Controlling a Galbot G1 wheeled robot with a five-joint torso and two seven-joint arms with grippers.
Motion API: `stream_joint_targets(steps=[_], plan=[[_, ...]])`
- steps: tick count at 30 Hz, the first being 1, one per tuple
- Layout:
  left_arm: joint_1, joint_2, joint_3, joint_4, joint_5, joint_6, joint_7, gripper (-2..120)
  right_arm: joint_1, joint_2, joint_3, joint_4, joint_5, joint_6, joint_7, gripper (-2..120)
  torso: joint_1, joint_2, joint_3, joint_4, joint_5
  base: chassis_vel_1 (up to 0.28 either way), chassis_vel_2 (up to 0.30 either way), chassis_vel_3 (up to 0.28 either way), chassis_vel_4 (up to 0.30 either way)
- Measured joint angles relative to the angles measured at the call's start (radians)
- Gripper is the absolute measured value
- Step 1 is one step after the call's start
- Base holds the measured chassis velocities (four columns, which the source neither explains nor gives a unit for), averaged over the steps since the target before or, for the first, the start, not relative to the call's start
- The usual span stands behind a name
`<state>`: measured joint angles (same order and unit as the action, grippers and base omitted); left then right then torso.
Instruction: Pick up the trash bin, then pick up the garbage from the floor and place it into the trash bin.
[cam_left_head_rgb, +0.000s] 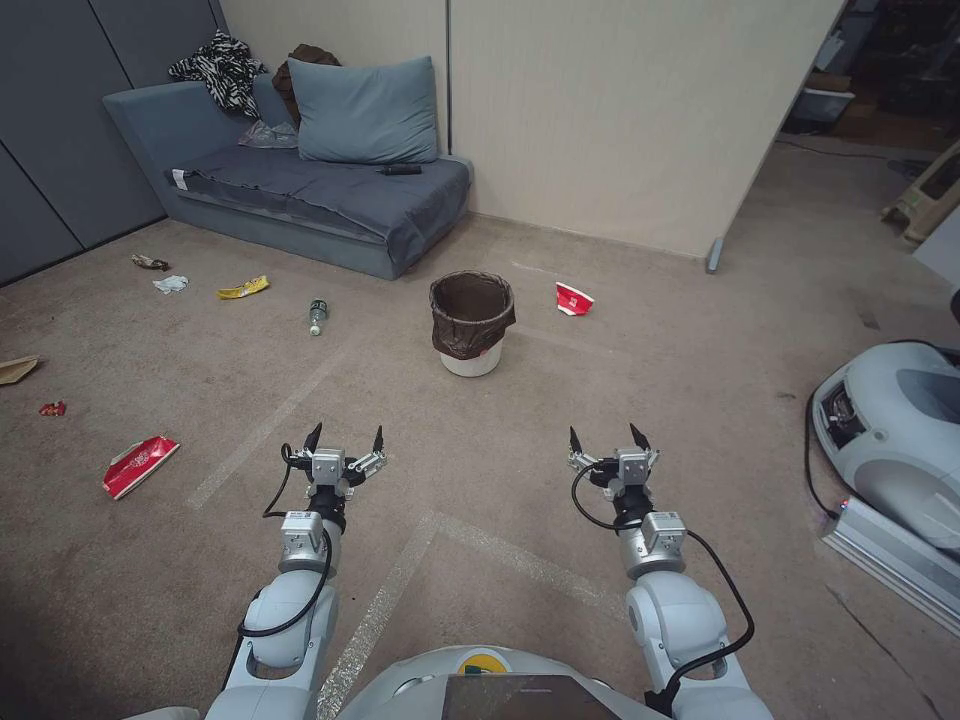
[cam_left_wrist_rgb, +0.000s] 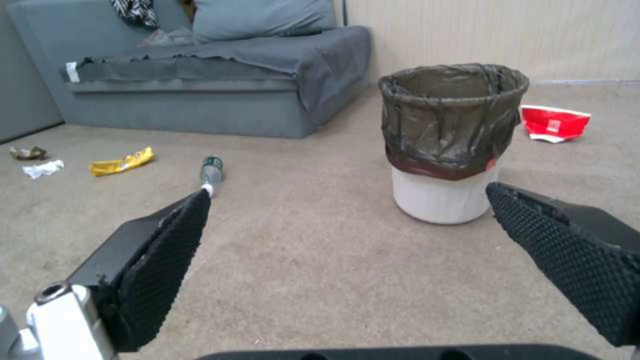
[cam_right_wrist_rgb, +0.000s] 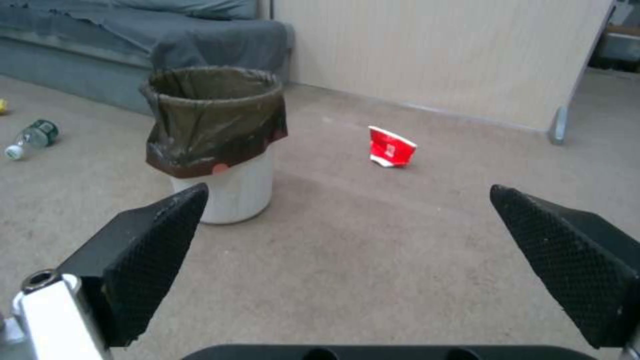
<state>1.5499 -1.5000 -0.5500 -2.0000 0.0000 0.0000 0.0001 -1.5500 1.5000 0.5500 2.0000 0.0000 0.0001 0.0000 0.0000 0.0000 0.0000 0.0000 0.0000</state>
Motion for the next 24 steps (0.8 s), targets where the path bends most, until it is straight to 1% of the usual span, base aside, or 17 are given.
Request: stream_joint_targets(steps=[24], plan=[[0.0,0.0,0.0,-0.002,0.0,0.002,0.0,100,-0.001,0.002,0.003,0.003,0.0,0.002,0.0,100,0.0,0.0,0.0,0.0,0.0,0.0,0.0,0.0,0.0]])
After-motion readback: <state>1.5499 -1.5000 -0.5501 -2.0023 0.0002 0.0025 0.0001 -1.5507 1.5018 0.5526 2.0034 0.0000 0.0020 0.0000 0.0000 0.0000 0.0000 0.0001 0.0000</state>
